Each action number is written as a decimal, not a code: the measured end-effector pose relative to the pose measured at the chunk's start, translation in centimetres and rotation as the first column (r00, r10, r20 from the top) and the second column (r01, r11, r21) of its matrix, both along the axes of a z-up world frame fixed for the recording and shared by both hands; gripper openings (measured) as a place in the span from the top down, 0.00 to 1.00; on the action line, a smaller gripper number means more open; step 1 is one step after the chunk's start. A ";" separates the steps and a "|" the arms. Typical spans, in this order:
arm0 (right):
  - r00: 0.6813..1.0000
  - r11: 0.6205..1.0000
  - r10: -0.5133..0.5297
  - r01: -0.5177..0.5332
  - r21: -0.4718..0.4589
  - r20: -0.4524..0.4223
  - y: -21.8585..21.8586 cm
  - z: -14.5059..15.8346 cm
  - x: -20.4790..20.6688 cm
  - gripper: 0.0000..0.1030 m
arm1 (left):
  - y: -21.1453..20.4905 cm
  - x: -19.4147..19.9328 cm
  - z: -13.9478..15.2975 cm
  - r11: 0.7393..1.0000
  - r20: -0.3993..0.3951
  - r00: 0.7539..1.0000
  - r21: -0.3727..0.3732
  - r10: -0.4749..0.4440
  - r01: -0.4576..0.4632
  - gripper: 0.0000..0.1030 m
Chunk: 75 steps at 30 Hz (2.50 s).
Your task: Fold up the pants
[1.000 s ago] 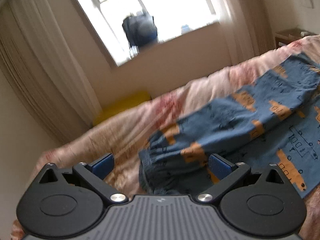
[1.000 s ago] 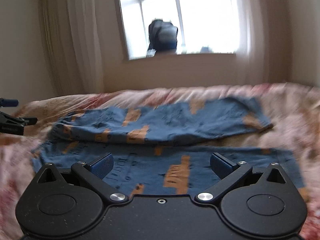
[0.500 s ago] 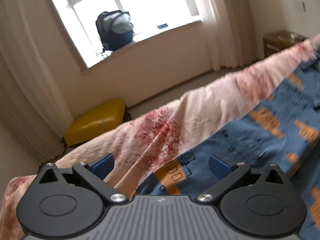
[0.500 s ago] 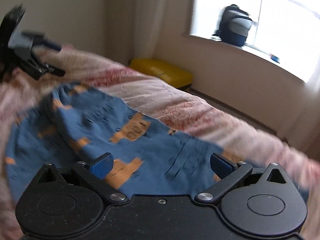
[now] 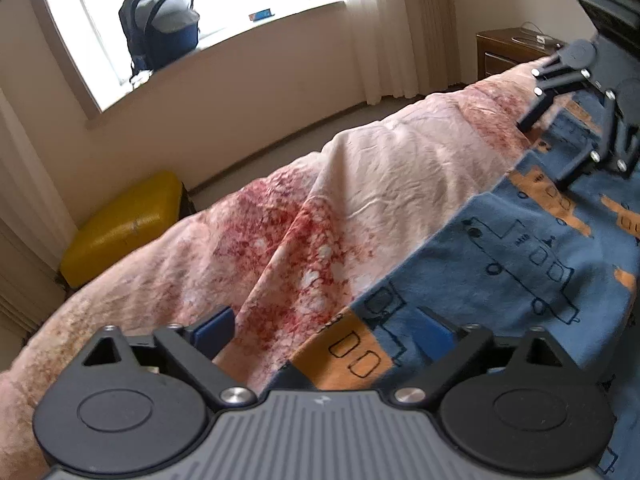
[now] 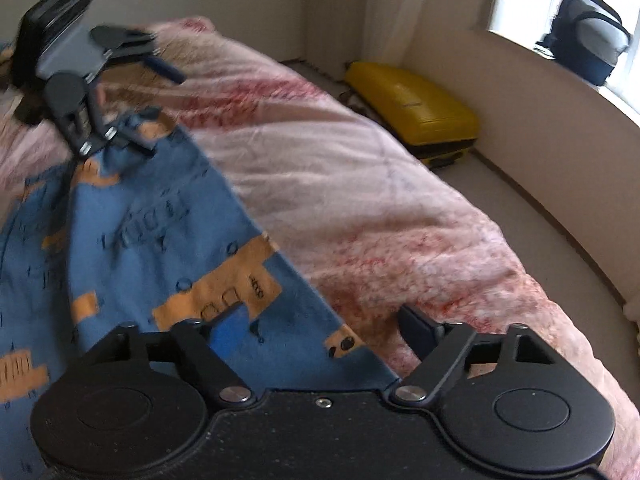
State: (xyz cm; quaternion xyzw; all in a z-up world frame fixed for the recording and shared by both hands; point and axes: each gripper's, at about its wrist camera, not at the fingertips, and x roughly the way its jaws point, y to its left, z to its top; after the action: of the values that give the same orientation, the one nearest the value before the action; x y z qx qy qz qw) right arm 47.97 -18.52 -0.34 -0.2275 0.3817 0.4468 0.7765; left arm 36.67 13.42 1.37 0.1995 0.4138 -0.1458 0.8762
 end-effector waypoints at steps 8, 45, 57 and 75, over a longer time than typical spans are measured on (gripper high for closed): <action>1.000 1.000 -0.007 0.007 0.027 -0.001 -0.8 -1.2 -0.4 0.24 | 2.1 0.3 0.4 0.995 -0.119 0.993 -0.097 -0.006 -0.005 0.54; 0.898 0.970 -0.213 0.242 -0.028 0.384 7.3 -0.3 4.7 0.99 | 1.5 2.5 3.0 0.937 0.186 0.922 0.023 0.339 -0.349 1.00; 0.840 0.978 -0.208 0.184 0.099 0.501 2.9 5.2 -5.6 0.99 | -0.1 -8.0 7.4 0.988 0.424 0.901 0.078 0.088 -0.133 1.00; 0.870 0.999 -0.029 0.033 0.001 0.493 -0.1 5.1 -29.7 1.00 | -4.4 -24.0 -1.1 0.945 0.391 0.883 0.290 -0.259 0.149 1.00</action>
State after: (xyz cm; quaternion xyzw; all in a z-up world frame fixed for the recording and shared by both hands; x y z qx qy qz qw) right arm 18.26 -18.63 4.71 -0.3305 0.1763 0.3603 0.8543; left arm 12.66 9.03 0.32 0.3785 0.2049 -0.1373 0.8921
